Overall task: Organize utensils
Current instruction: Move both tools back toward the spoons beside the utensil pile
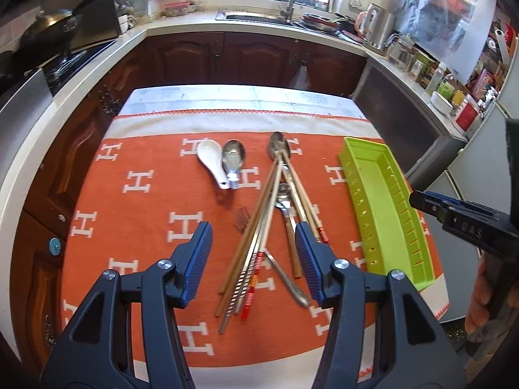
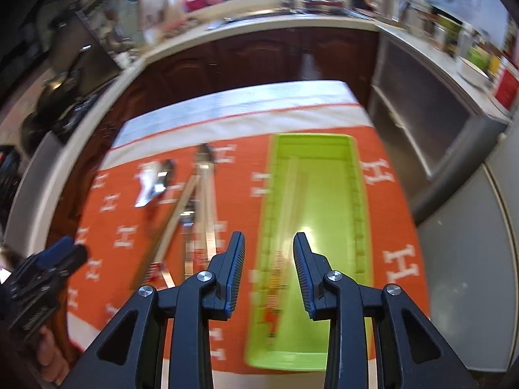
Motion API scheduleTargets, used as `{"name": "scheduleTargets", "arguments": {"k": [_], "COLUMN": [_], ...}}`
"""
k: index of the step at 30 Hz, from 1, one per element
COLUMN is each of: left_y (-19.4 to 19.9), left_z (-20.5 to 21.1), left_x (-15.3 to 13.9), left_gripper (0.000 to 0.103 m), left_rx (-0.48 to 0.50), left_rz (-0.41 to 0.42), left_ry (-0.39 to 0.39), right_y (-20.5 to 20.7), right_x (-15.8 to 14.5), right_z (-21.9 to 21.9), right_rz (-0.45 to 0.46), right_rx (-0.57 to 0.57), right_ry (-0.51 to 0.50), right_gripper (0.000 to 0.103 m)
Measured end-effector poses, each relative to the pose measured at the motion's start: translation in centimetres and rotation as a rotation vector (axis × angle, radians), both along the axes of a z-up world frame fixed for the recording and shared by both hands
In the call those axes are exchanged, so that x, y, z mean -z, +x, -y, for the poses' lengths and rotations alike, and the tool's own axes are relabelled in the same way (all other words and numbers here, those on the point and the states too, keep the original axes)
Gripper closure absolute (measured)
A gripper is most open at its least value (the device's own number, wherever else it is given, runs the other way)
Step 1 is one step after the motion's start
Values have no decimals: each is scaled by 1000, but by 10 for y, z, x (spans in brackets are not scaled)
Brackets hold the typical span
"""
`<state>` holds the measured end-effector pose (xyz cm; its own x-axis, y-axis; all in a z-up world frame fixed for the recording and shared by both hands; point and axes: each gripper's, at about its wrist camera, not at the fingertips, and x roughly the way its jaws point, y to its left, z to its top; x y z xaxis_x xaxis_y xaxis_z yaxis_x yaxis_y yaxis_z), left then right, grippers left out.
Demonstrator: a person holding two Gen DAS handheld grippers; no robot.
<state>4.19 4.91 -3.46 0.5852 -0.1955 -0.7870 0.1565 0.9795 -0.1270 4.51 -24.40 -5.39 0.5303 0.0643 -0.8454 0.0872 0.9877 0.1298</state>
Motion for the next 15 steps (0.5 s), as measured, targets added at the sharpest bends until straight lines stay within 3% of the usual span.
{"name": "scheduleTargets", "arguments": {"k": [9,15], "left_y": [7,19], "left_z": [-41,-70], "left_x": [14,37], "left_gripper": [53,53], "left_rx": [-96,-139], "left_rz": [-10,-59], "left_ry": [13,6], "right_y": [8,25], "right_x": [9,29], "right_z": [-88,-112], "right_rz": [-22,-47], "right_rx": [-152,-189], "right_ry": [31,52], "right_gripper": [68,68]}}
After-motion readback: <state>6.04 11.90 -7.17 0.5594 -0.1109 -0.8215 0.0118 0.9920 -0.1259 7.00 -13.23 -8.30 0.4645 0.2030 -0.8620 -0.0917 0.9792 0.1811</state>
